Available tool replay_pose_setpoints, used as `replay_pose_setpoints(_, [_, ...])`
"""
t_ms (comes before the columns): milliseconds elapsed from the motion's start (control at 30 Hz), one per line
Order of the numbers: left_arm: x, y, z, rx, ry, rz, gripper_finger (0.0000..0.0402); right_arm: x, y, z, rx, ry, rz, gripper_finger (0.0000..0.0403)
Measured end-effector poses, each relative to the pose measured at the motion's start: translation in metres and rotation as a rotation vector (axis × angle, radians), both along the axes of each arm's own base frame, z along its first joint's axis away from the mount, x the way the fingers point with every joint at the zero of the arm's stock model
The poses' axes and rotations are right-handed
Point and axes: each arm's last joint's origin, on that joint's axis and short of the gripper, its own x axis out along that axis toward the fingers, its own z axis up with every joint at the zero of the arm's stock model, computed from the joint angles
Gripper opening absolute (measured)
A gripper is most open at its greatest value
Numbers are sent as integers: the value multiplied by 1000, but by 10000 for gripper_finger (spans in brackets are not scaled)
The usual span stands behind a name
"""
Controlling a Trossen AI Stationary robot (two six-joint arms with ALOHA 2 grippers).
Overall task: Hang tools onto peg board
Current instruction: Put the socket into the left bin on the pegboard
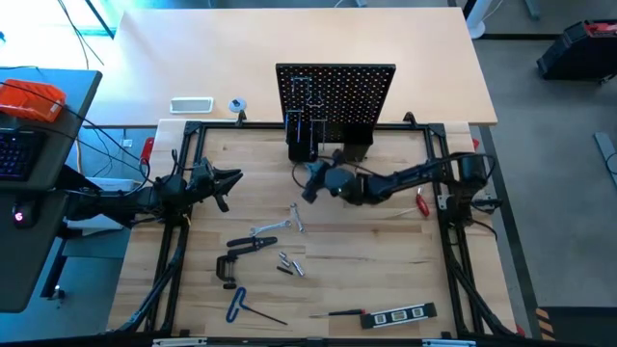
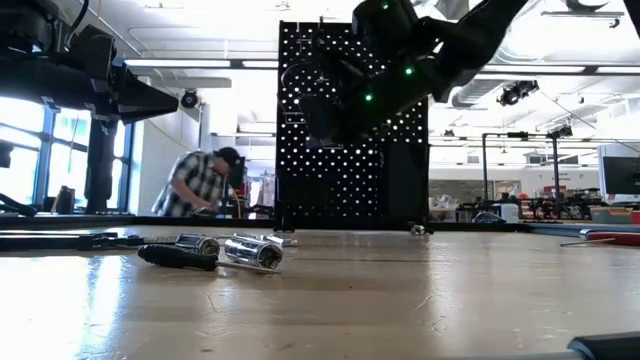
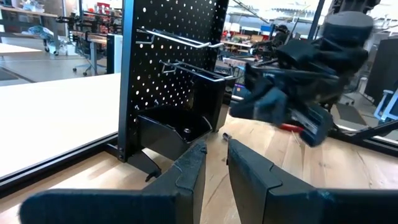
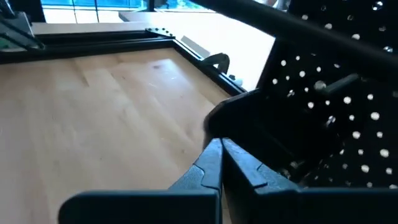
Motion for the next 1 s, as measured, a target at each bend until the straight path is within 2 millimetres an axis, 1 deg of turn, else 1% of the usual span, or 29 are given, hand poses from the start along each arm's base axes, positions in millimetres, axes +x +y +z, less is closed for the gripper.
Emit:
replay_pose_setpoints(167, [0, 0, 0, 0, 1, 0, 60, 1, -22, 2, 19, -5, -16, 0])
replay_pose_setpoints(400, [0, 0, 0, 1, 0, 0, 60, 1, -40, -2, 31, -14, -27, 0])
replay_pose_setpoints(567, [0, 0, 0, 0, 0, 0, 60, 5, -43, -11, 29, -25, -25, 0])
replay_pose_setpoints(700, [0, 0, 0, 0, 4, 0, 60, 4, -45, -19, 34, 4, -34, 0])
replay_pose_setpoints(800, [0, 0, 0, 0, 6, 0, 60, 5, -45, -16, 24, -14, -57, 0])
replay_pose_setpoints(1000, [0, 0, 0, 0, 5, 0, 60, 4, -45, -16, 18, -8, -65, 0])
